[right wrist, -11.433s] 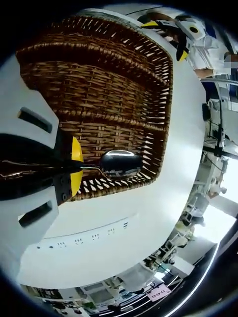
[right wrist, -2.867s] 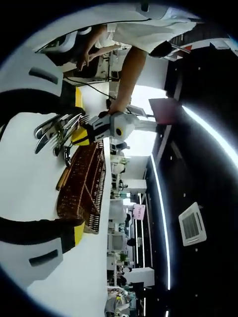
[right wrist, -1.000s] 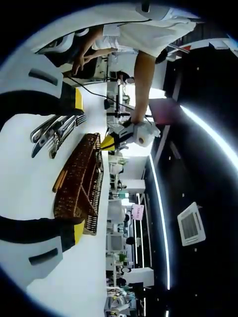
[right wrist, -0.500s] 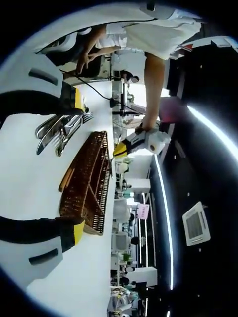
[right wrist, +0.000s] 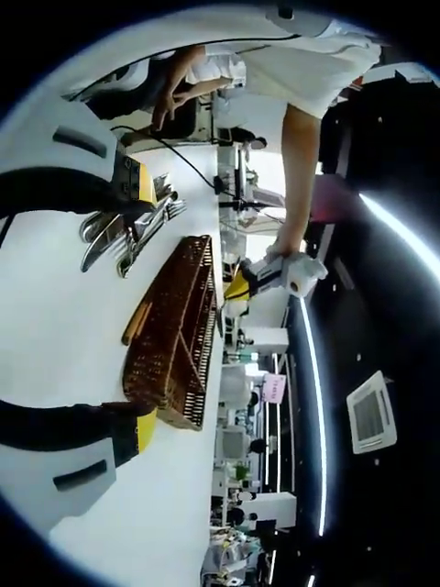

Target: Arrange the knives, forks, and spoons in their matching storage slots by inserting each utensil handle-first until every utensil is classified and aligned in the correct compartment

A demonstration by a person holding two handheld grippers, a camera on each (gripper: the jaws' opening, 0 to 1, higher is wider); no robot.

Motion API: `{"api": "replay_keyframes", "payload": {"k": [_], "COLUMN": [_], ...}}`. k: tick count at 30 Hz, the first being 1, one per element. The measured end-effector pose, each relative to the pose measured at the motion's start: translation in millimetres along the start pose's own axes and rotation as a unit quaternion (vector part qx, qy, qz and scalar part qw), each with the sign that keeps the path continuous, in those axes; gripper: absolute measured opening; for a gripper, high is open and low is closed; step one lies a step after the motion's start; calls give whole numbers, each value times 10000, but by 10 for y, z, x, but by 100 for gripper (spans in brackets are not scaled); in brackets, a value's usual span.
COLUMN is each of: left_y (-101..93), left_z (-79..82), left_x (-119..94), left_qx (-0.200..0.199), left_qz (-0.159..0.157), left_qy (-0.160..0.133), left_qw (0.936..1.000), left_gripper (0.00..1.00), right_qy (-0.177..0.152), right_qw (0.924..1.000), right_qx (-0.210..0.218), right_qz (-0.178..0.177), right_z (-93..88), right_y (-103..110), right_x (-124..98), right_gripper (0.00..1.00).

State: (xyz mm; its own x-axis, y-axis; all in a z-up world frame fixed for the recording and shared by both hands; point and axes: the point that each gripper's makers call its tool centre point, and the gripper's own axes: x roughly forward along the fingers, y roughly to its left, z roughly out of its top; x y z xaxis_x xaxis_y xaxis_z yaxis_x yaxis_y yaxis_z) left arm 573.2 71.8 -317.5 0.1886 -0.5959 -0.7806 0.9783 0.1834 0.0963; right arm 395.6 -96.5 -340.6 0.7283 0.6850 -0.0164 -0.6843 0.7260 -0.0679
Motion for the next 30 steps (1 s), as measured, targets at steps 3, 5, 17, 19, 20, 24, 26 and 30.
{"api": "replay_keyframes", "payload": {"k": [3, 5, 17, 19, 20, 24, 26, 30], "left_y": [101, 113, 371, 429, 457, 571, 622, 731], "left_z": [13, 13, 79, 96, 97, 117, 120, 96], "left_x": [20, 34, 157, 174, 187, 233, 255, 342], "left_qx": [14, -27, 117, 128, 105, 109, 115, 88], "left_qz": [20, -47, -87, -81, -99, -81, -75, -83], "left_qy": [19, 40, 186, 184, 221, 245, 238, 290], "left_qw": [10000, 10000, 9997, 9997, 9997, 9996, 9996, 9995], "left_gripper": [2, 2, 2, 2, 2, 2, 2, 2], "right_qy": [7, 11, -36, -40, -31, 22, 34, 26], "right_qw": [10000, 10000, 10000, 10000, 10000, 10000, 9999, 9999], "right_qx": [-16, -5, 80, 60, 64, 50, 67, 112], "right_qz": [-15, -18, -36, -41, -43, -63, -69, -105], "right_z": [14, 18, 47, 48, 41, 0, -20, -16], "right_y": [-21, -28, -65, -66, -69, -90, -110, -121], "right_x": [0, 4, 37, 38, 45, 62, 64, 49], "right_gripper": [87, 87, 87, 87, 87, 87, 87, 87]}}
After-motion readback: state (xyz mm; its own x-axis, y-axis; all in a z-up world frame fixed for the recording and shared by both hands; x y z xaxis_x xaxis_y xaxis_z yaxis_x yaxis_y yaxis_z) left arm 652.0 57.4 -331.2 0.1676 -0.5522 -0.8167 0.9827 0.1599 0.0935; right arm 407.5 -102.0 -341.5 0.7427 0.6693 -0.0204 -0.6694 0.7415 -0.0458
